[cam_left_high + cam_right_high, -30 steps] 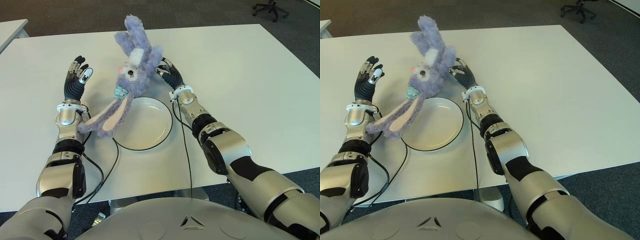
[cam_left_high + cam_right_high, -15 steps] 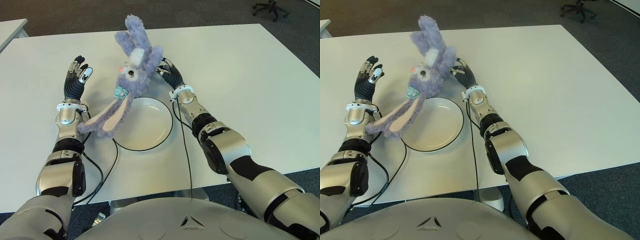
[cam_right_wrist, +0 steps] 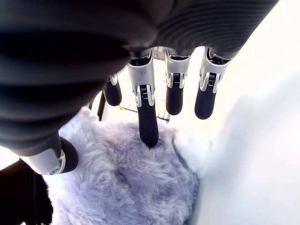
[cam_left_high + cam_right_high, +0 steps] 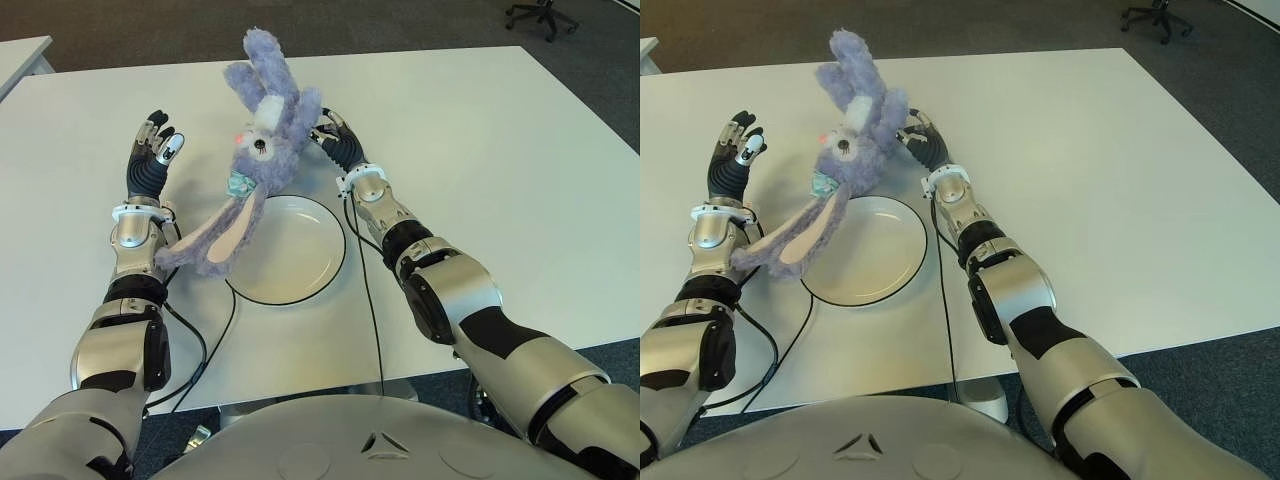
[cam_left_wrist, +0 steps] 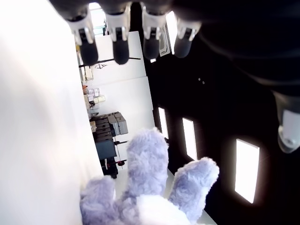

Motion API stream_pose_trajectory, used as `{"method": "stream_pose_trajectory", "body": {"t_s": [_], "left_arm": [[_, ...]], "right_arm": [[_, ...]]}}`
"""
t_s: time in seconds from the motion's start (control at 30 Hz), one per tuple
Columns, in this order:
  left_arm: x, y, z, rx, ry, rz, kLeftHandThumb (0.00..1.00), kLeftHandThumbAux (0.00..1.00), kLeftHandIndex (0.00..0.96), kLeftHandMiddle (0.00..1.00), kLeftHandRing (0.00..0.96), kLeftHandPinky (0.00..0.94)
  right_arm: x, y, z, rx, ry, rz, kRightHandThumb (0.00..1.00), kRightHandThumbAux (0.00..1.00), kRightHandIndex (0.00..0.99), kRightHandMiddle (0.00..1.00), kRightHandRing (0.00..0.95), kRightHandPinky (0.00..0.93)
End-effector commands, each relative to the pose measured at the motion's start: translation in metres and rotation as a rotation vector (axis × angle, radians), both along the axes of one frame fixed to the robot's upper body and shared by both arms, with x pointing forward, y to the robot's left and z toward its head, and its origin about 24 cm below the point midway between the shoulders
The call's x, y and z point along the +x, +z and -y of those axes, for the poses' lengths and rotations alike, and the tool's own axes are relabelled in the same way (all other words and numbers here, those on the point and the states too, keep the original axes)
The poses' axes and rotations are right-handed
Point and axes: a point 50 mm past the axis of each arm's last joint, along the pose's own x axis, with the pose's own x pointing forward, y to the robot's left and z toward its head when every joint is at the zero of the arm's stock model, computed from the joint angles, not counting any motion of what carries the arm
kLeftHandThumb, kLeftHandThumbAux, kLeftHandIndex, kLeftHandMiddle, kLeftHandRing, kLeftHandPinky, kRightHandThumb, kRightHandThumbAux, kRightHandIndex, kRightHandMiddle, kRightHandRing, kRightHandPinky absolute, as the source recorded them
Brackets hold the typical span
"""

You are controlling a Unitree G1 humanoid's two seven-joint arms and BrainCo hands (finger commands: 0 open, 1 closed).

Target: Put the doll into the plate.

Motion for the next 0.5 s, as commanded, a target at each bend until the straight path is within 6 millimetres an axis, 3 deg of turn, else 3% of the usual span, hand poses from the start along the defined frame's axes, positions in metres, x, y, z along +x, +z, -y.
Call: {"method": "stream_pose_trajectory", "body": {"t_s": [0.03,0.5], "left_arm": [[-0.0348,-0.061,0.0129,-0.06,0.001,-0.233,0.0,0.448,0.0,0.072,0.09,0.121],[-0.0341,-0.0602,0.0126,-0.064,0.003,-0.231,0.0,0.453,0.0,0.081,0.102,0.133]], "right_arm": [[-0.0178,0.0246,-0.0783,0.073,0.162,-0.006,0.511,0.463,0.056,0.066,0.089,0.162],[-0.0169,0.0263,-0.0778,0.089,0.149,-0.004,0.562,0.482,0.14,0.148,0.162,0.228]]}}
